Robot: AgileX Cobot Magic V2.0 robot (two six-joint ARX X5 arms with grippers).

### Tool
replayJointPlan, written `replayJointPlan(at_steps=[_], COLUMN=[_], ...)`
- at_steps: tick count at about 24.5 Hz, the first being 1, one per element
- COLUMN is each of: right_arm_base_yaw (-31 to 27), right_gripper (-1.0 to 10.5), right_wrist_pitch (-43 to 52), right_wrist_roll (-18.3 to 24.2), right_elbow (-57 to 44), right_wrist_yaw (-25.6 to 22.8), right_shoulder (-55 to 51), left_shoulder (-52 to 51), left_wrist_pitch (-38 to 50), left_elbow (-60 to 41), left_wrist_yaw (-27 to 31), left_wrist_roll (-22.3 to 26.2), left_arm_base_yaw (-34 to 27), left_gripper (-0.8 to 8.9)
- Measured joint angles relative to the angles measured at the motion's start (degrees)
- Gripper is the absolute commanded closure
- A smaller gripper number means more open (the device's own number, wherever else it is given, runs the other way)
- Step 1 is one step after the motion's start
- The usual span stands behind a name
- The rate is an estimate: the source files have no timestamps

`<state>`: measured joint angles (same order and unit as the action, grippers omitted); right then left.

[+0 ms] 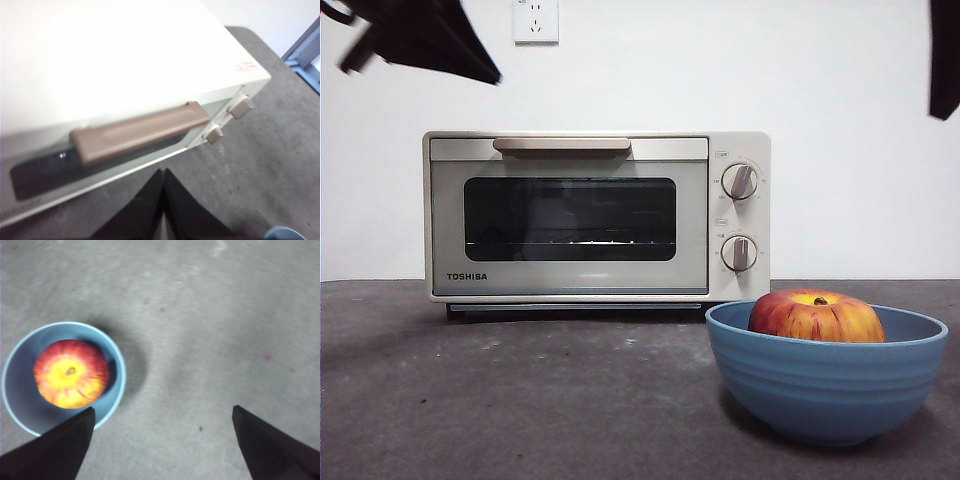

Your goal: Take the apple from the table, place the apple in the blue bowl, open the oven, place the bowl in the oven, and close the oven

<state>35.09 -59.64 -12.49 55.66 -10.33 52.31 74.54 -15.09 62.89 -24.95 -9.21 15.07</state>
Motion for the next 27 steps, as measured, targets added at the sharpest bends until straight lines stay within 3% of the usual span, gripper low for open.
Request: replayJointPlan(at_steps=[9,27], right_arm_base_yaw=[-1.53,-1.53], right_gripper=[5.1,5.1], right_wrist_pitch=[-3.3,-3.89], right_wrist_roll=[-0.31,-1.31], right_elbow=[0.0,0.0], right_wrist_yaw=[0.46,0.98], right_shoulder=[-1.73,-3.21], left_shoulder=[10.8,15.08], left_wrist_pitch=[0.59,3.87], left_elbow=[7.48,8.44], left_wrist_yaw=[5.18,8.59], left_wrist_roll=[3.65,7.26], left_arm_base_yaw=[2.4,3.98], left_gripper=[8.06,8.07])
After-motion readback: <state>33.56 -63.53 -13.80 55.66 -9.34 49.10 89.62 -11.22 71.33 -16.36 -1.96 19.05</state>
